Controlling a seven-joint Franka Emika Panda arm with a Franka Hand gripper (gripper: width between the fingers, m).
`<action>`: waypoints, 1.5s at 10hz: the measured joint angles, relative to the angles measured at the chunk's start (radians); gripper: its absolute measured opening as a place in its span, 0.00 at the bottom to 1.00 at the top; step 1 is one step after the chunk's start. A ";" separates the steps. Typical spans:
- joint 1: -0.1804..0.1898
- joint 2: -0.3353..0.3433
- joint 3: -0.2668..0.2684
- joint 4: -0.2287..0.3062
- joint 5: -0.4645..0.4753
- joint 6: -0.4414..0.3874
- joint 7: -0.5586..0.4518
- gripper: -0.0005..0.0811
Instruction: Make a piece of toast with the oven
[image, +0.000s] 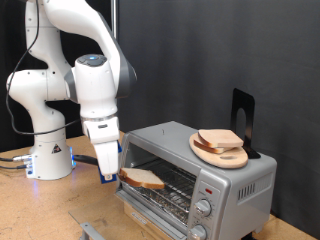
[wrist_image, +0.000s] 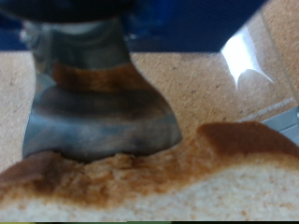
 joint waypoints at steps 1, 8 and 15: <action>-0.005 -0.010 -0.005 -0.009 0.000 -0.004 -0.001 0.49; -0.013 -0.017 -0.012 0.008 -0.010 0.003 0.092 0.49; -0.008 0.059 0.055 0.042 -0.214 0.065 0.269 0.49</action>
